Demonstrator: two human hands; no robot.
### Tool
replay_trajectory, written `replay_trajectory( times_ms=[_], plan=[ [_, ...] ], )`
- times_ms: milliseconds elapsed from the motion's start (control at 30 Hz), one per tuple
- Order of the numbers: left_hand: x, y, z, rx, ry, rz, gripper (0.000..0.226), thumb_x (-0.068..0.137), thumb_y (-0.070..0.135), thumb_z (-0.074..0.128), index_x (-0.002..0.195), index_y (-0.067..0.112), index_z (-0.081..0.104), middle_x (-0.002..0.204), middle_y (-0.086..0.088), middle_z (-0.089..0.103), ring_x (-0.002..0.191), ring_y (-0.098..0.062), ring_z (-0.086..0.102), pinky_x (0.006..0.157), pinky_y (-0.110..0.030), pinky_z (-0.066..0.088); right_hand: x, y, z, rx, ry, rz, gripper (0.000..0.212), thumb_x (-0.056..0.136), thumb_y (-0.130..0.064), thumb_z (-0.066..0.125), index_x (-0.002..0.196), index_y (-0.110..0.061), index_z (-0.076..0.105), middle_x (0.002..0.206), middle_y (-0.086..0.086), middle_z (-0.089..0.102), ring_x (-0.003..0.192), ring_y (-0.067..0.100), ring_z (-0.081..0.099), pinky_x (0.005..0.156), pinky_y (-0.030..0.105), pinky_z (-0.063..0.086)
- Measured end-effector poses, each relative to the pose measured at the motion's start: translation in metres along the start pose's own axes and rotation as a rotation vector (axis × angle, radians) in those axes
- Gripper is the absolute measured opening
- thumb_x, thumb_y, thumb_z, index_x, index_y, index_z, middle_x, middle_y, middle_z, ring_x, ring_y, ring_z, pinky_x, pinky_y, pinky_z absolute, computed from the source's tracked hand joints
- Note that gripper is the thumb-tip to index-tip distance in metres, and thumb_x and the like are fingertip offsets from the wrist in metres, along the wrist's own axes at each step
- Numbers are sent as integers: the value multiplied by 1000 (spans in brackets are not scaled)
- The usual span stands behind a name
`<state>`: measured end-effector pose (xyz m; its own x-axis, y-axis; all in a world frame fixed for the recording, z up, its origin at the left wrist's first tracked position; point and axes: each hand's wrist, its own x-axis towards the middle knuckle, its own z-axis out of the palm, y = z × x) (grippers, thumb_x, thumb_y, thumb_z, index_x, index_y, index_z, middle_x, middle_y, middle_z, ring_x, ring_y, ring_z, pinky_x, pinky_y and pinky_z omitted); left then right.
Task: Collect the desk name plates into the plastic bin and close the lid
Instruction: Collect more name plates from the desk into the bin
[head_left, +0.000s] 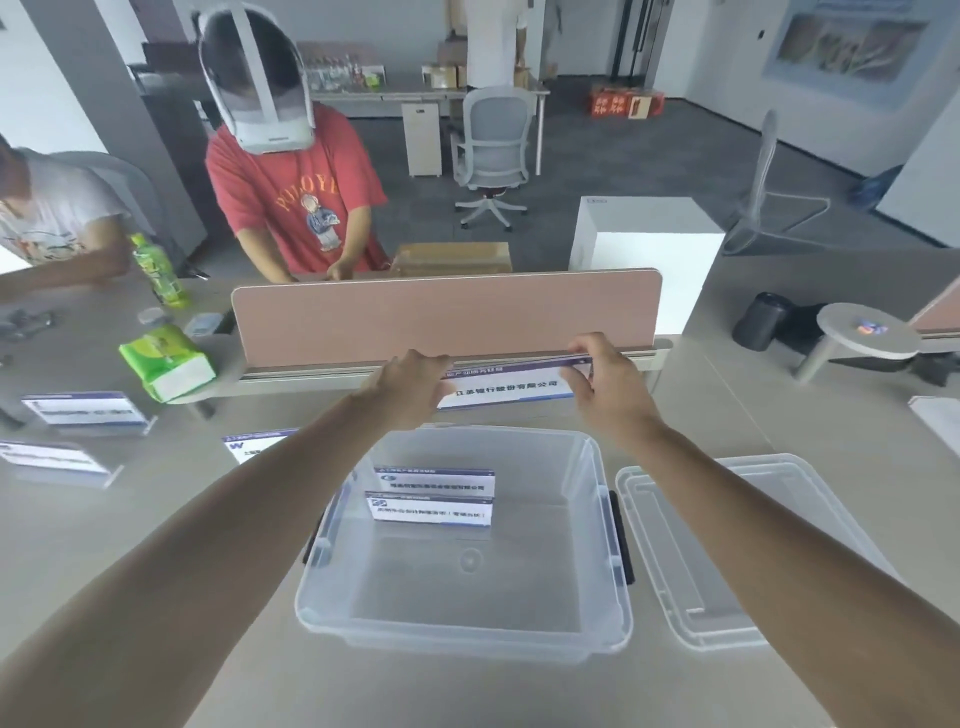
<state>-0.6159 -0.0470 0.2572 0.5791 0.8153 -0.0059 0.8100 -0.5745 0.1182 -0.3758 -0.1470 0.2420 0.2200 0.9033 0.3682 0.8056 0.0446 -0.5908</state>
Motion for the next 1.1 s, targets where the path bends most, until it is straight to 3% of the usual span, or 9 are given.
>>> replay_trajectory(
  times_ms=[100, 233, 367, 500, 667, 733, 833, 1000, 1100],
  plan=[
    [-26, -22, -4, -69, 12, 1, 23, 99, 29, 50, 104, 6, 53, 99, -23, 61, 92, -44, 61, 67, -34, 38, -11, -23, 8, -65, -23, -146, 23, 95, -10, 57, 117, -5, 58, 115, 8, 63, 93, 29, 60, 80, 33, 46],
    [-48, -43, -5, -87, -13, -5, 20, 99, 28, 51, 98, 8, 54, 94, -20, 60, 90, -40, 60, 67, -33, 38, -27, -41, 18, -157, -65, -245, 19, 95, -9, 57, 112, -3, 62, 109, 11, 65, 91, 34, 63, 76, 40, 51],
    [-63, -55, 1, -79, -53, -23, 20, 101, 30, 47, 100, 10, 52, 81, -10, 52, 82, -36, 58, 66, -33, 41, -39, -50, 31, -171, -120, -185, 19, 97, -15, 55, 112, -7, 62, 109, 9, 67, 94, 33, 62, 78, 40, 51],
    [-76, -56, 15, -45, -117, -16, 21, 102, 28, 44, 107, 10, 53, 88, -14, 60, 80, -34, 60, 66, -34, 44, -51, -49, 40, -214, -249, -135, 18, 98, -20, 51, 111, -13, 60, 108, 3, 64, 94, 29, 59, 78, 38, 49],
    [-80, -53, 34, -16, -181, -67, 21, 102, 28, 44, 110, 12, 56, 86, -9, 54, 80, -33, 57, 63, -32, 43, -56, -38, 52, -259, -448, -115, 14, 98, -21, 48, 106, -16, 58, 106, -3, 63, 94, 24, 57, 78, 36, 46],
    [-79, -52, 46, -10, -229, -75, 27, 102, 30, 43, 124, 21, 57, 102, -14, 60, 89, -35, 62, 71, -37, 52, -58, -29, 58, -293, -535, -103, 11, 97, -22, 49, 104, -17, 57, 104, -3, 65, 94, 24, 58, 78, 35, 46],
    [-78, -43, 61, -4, -284, -74, 37, 102, 30, 43, 138, 36, 51, 125, -14, 59, 108, -34, 63, 83, -38, 52, -62, -15, 68, -316, -662, -67, 11, 95, -19, 50, 105, -17, 53, 100, 6, 65, 88, 31, 60, 71, 37, 50],
    [-75, -30, 79, 37, -315, -98, 37, 101, 26, 47, 135, 37, 55, 127, -8, 63, 113, -31, 61, 90, -37, 51, -67, 8, 86, -313, -789, -99, 6, 95, -17, 46, 98, -21, 43, 88, 6, 59, 73, 29, 55, 58, 32, 39],
    [-71, -28, 94, 95, -375, -95, 38, 99, 21, 47, 132, 37, 59, 125, -8, 64, 113, -33, 61, 99, -42, 45, -67, 22, 97, -263, -841, -77, 34, 95, -12, 44, 124, -28, 51, 101, 12, 65, 72, 26, 52, 63, 32, 44]
  ],
)
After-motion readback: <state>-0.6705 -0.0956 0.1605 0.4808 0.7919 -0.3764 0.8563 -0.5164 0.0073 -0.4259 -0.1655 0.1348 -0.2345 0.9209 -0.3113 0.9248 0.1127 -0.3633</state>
